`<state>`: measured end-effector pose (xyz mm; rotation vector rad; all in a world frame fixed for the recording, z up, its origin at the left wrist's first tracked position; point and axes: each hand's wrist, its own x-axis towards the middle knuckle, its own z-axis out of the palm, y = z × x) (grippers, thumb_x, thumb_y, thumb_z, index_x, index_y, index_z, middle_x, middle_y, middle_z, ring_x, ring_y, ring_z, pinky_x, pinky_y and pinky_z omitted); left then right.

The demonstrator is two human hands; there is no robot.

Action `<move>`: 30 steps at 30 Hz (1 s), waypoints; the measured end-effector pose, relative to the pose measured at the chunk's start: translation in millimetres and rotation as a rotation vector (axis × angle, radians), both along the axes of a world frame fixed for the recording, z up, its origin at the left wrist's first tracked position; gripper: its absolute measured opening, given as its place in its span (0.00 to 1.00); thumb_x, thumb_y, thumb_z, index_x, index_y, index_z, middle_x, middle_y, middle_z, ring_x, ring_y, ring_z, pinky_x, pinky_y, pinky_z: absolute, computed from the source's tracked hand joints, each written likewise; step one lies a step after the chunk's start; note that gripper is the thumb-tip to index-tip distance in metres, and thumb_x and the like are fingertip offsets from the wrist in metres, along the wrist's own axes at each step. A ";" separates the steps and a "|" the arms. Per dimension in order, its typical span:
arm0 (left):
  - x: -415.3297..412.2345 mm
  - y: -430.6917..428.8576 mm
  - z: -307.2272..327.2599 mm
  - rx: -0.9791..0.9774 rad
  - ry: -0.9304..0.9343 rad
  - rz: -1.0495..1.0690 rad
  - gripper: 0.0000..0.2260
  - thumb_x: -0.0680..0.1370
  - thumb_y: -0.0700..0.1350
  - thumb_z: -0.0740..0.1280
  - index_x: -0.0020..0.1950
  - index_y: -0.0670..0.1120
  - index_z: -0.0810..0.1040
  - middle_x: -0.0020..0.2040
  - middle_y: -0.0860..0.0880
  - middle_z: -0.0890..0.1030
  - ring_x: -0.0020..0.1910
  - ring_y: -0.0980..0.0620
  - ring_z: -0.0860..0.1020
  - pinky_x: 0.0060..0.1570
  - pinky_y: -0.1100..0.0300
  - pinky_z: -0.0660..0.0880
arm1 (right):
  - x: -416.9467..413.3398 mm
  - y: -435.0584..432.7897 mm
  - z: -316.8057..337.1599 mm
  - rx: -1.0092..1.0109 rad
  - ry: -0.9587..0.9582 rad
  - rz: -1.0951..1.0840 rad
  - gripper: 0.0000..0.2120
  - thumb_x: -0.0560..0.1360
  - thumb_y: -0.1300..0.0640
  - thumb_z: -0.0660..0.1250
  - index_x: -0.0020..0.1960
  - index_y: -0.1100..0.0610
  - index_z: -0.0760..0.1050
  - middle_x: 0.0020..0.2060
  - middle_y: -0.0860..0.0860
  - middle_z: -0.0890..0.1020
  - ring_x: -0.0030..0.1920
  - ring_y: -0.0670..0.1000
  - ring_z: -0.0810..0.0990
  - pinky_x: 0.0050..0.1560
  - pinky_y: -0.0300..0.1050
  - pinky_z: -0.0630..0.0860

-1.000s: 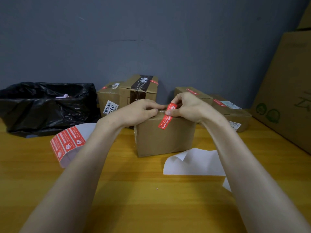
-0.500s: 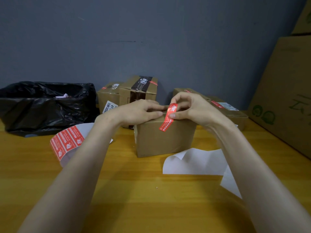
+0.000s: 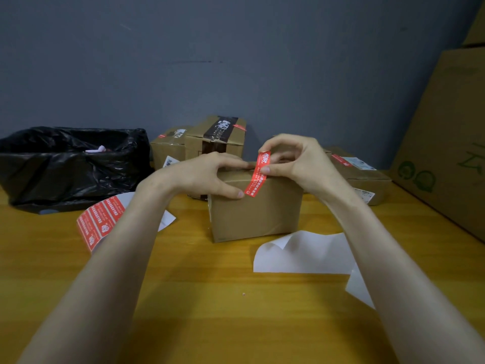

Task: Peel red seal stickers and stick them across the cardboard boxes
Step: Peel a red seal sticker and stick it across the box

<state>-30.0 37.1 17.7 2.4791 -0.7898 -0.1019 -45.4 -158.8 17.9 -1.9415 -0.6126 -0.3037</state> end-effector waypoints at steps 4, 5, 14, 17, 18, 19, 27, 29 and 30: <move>1.2 -0.4 -0.7 0.001 -0.003 0.004 0.28 0.73 0.50 0.70 0.71 0.57 0.65 0.70 0.55 0.65 0.67 0.55 0.65 0.63 0.59 0.69 | 0.3 1.5 -2.6 0.002 -0.084 0.002 0.19 0.66 0.71 0.73 0.48 0.49 0.78 0.41 0.65 0.81 0.38 0.45 0.78 0.48 0.39 0.78; 1.2 -0.8 -0.7 0.003 -0.002 0.007 0.28 0.73 0.51 0.70 0.71 0.58 0.65 0.70 0.55 0.65 0.67 0.55 0.65 0.63 0.58 0.69 | 0.7 1.0 -2.9 0.029 -0.077 0.012 0.24 0.66 0.71 0.73 0.53 0.46 0.76 0.38 0.65 0.80 0.39 0.46 0.78 0.49 0.40 0.77; -5.0 -15.9 5.5 -0.207 -0.264 0.029 0.06 0.69 0.46 0.75 0.45 0.49 0.83 0.50 0.53 0.82 0.53 0.58 0.78 0.60 0.56 0.73 | 3.1 -7.0 0.1 0.025 -0.014 0.020 0.11 0.67 0.71 0.72 0.41 0.57 0.75 0.34 0.51 0.79 0.34 0.40 0.78 0.40 0.31 0.75; -5.9 -18.4 6.5 -0.255 -0.271 0.059 0.04 0.70 0.42 0.74 0.38 0.50 0.82 0.44 0.51 0.83 0.47 0.58 0.80 0.55 0.57 0.76 | 5.8 -7.7 -1.0 -0.005 -0.020 0.025 0.08 0.68 0.70 0.71 0.38 0.61 0.75 0.33 0.51 0.78 0.34 0.39 0.77 0.40 0.31 0.74; -5.8 -19.4 6.2 -0.255 -0.284 0.067 0.04 0.71 0.42 0.73 0.38 0.50 0.82 0.43 0.51 0.83 0.46 0.58 0.80 0.53 0.60 0.76 | 6.4 -7.3 -1.1 -0.017 -0.029 0.027 0.07 0.68 0.70 0.71 0.38 0.62 0.75 0.34 0.51 0.78 0.34 0.39 0.77 0.40 0.31 0.73; -5.9 -20.4 6.1 -0.255 -0.301 0.073 0.04 0.71 0.42 0.73 0.38 0.50 0.82 0.42 0.52 0.83 0.44 0.59 0.79 0.50 0.62 0.76 | 6.9 -6.6 -1.1 -0.031 -0.043 0.028 0.06 0.69 0.69 0.71 0.39 0.62 0.75 0.34 0.50 0.78 0.35 0.40 0.76 0.41 0.32 0.73; -2.7 -11.3 6.1 -0.255 -0.211 0.035 0.08 0.69 0.44 0.75 0.46 0.49 0.81 0.47 0.54 0.82 0.50 0.60 0.78 0.55 0.64 0.73 | 9.7 -3.3 -2.6 -0.085 -0.117 0.029 0.10 0.70 0.68 0.71 0.38 0.57 0.72 0.34 0.47 0.77 0.37 0.42 0.75 0.42 0.36 0.73; -2.8 -8.3 6.6 -0.217 -0.198 0.025 0.12 0.68 0.44 0.75 0.50 0.50 0.79 0.50 0.57 0.79 0.53 0.61 0.76 0.55 0.67 0.71 | 9.6 -2.0 -3.6 -0.062 -0.109 0.025 0.13 0.69 0.69 0.71 0.37 0.55 0.71 0.35 0.48 0.77 0.38 0.45 0.75 0.41 0.38 0.73; -2.4 -7.2 6.8 -0.213 -0.198 0.038 0.15 0.68 0.44 0.75 0.52 0.50 0.77 0.51 0.57 0.78 0.54 0.61 0.75 0.56 0.67 0.70 | 9.8 -1.4 -4.2 -0.048 -0.107 0.022 0.14 0.69 0.70 0.71 0.37 0.55 0.70 0.35 0.49 0.76 0.38 0.46 0.75 0.41 0.39 0.73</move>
